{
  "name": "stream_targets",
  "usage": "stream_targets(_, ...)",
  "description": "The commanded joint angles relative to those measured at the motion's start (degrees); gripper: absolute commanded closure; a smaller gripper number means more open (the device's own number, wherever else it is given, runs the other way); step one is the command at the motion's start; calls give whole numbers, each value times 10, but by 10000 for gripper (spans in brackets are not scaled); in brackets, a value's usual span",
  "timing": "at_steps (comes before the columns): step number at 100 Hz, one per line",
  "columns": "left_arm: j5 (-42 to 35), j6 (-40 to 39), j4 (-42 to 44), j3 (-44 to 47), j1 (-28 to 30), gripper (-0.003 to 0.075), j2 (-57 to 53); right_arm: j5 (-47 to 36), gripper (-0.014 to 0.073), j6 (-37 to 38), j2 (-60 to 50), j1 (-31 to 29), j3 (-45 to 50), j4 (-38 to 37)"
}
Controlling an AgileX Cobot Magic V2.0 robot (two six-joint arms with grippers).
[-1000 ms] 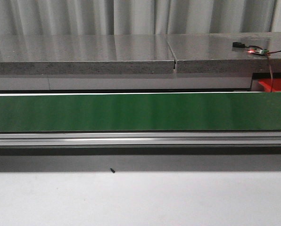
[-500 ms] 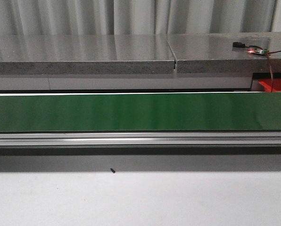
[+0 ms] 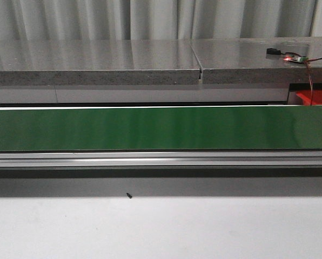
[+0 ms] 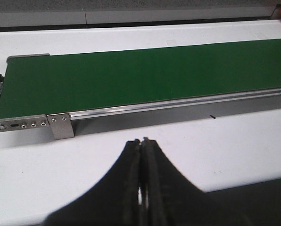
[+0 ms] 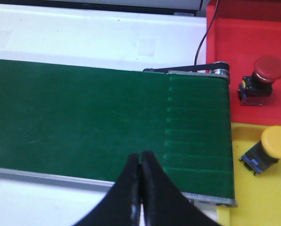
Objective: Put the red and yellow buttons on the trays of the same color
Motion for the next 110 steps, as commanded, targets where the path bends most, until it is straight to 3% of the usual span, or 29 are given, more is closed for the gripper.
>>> stream_targets(1, -49, -4, -6, -13, -5, 738, 9, -29, 656, -5, -40, 1, 9, 3)
stream_targets(46, -80, -14, -14, 14, -5, 739, 11, -27, 656, -5, -112, 1, 38, 26)
stream_targets(67, -77, -142, 128, 7, -5, 739, 57, -33, 656, -5, -112, 1, 38, 32)
stream_targets(110, -121, -176, 181, -62, -5, 738, 214, -35, 656, -5, -112, 1, 38, 37)
